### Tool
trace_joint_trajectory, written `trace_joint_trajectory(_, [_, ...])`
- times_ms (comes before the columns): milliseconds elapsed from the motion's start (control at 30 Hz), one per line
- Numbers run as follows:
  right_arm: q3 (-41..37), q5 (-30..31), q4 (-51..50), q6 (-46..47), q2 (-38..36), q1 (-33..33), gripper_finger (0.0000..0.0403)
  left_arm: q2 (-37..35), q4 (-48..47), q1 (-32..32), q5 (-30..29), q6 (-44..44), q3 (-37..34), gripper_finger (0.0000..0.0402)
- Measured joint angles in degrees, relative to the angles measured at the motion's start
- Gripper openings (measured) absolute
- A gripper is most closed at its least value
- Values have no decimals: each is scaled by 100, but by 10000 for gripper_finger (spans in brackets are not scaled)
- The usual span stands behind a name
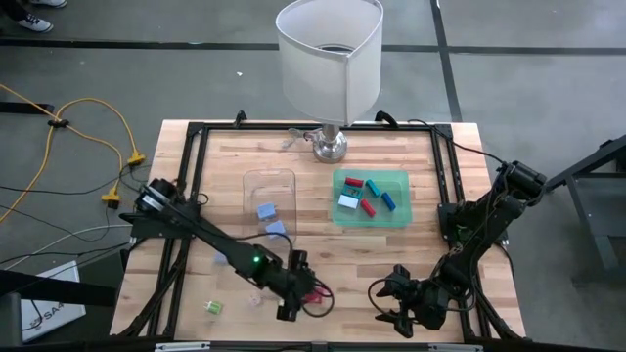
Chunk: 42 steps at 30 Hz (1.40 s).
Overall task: Pick & Place Office items
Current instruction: Put the red charger adapter into the transparent bin
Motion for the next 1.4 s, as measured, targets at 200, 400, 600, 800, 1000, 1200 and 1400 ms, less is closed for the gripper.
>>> trace_joint_trajectory(200, [0, 0, 26, 0, 0, 2, 298, 104, -58, 68, 37, -62, 13, 282])
trace_joint_trajectory(400, [2, 0, 66, 0, 0, 2, 298, 303, 7, 68, 38, -197, 27, 282])
trace_joint_trajectory(600, [2, -1, 114, 0, 0, 0, 298, 474, 89, 65, 221, -314, 22, 282])
trace_joint_trajectory(800, [2, 0, 127, 0, 0, 0, 298, 526, 151, 70, 197, -344, 21, 282])
trace_joint_trajectory(1000, [2, 0, 149, 2, 0, 2, 298, 680, 291, 72, 193, -364, 24, 282])
trace_joint_trajectory(1200, [2, 0, 154, 1, 0, 0, 298, 806, 375, 72, 258, -388, 30, 282])
trace_joint_trajectory(1400, [2, 0, 149, 0, 0, 0, 298, 864, 407, 72, 261, -483, 33, 282])
